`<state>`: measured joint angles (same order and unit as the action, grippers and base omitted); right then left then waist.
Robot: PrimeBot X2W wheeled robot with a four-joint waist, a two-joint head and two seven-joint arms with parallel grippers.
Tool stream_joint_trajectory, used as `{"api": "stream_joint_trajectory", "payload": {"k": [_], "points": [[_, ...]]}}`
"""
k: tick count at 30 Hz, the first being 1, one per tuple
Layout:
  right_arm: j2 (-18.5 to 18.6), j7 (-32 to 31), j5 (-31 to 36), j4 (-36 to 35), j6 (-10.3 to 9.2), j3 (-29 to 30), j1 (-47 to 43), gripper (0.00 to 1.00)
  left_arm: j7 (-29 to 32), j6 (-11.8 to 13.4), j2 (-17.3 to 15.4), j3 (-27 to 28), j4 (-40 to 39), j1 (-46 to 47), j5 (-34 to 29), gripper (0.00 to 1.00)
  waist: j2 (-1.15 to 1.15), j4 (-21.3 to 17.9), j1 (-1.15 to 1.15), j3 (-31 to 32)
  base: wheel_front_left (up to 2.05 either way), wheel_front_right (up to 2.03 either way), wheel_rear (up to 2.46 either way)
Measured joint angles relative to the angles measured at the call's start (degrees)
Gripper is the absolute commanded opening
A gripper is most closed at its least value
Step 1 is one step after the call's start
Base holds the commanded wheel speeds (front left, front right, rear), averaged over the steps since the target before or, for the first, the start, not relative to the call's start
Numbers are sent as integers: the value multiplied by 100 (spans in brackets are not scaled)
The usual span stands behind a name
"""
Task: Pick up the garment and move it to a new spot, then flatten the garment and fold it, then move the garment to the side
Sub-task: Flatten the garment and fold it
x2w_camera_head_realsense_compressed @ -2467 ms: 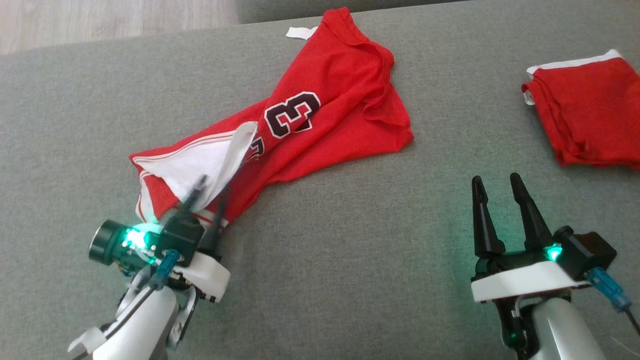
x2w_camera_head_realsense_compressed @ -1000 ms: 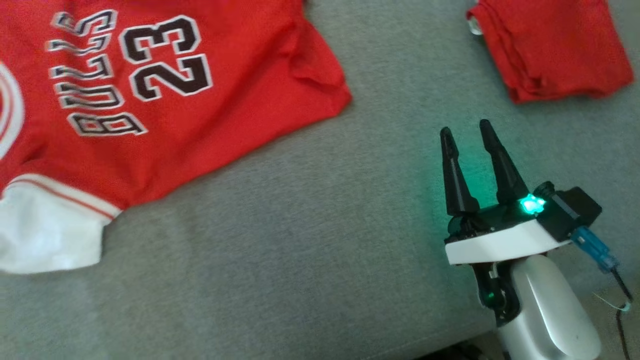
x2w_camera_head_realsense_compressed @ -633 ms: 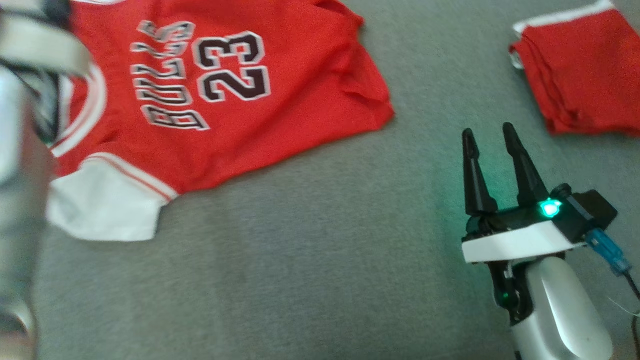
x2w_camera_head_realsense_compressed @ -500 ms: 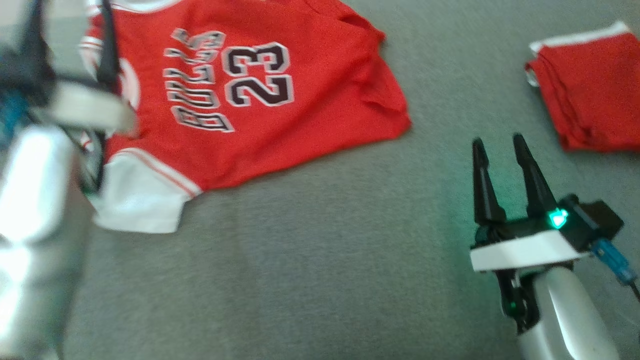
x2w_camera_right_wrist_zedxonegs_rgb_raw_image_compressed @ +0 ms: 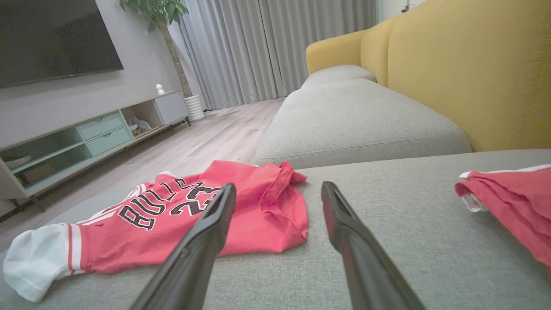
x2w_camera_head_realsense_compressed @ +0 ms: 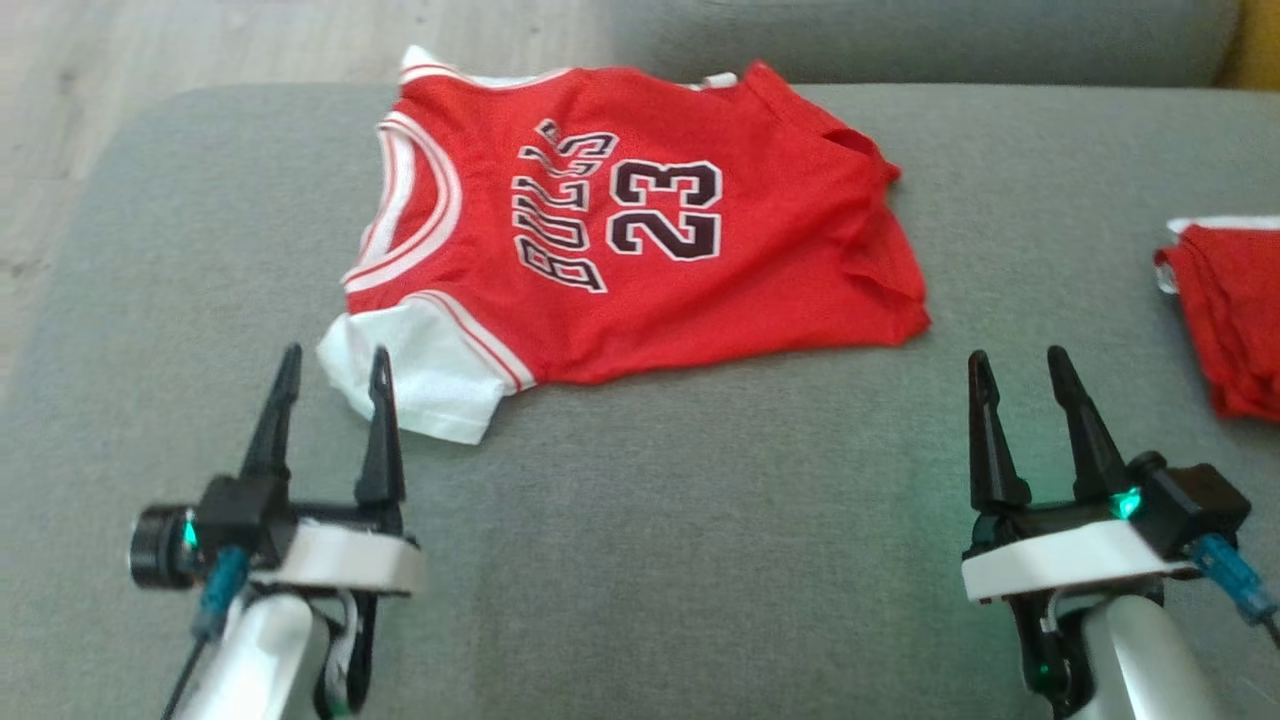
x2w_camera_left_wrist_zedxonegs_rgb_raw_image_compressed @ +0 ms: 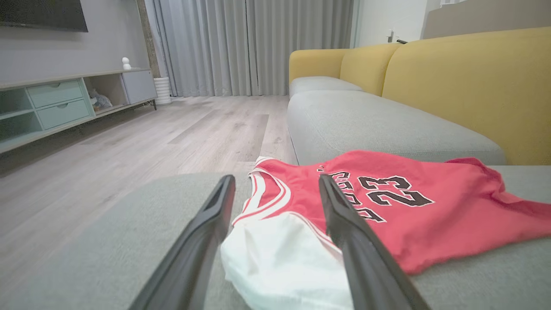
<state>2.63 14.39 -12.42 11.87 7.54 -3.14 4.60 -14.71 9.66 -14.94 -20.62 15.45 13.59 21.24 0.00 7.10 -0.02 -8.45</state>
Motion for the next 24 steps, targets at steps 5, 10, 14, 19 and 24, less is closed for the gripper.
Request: {"api": "stream_joint_trajectory", "payload": {"k": [5, 10, 14, 19, 24], "points": [[-5, 0, 318, 222, 0, 53, 45, 100, 0, 40, 88, -2, -166, -170, -23, 100, 0, 141, 1, -58, 0, 0, 0], [3, -396, 612, 1150, 0, 322, 627, 100, 0, -19, 185, -37, -182, -41, -78, 100, 0, 219, 2, -301, 0, 0, 0], [5, -597, 472, 1867, 0, 427, 1390, 100, 0, -70, 325, -127, -136, 133, -142, 100, 0, 317, 2, -515, 0, 0, 0], [13, -633, -297, 3008, 0, 388, 2107, 100, 0, -163, 453, -148, 1, 255, -185, 100, 0, 450, 3, -714, 0, 0, 0], [98, -487, -298, 3841, -1, 286, 2794, 100, 0, -218, 500, -125, 69, 280, -242, 100, 0, 493, 2, -822, 0, 0, 0]]}}
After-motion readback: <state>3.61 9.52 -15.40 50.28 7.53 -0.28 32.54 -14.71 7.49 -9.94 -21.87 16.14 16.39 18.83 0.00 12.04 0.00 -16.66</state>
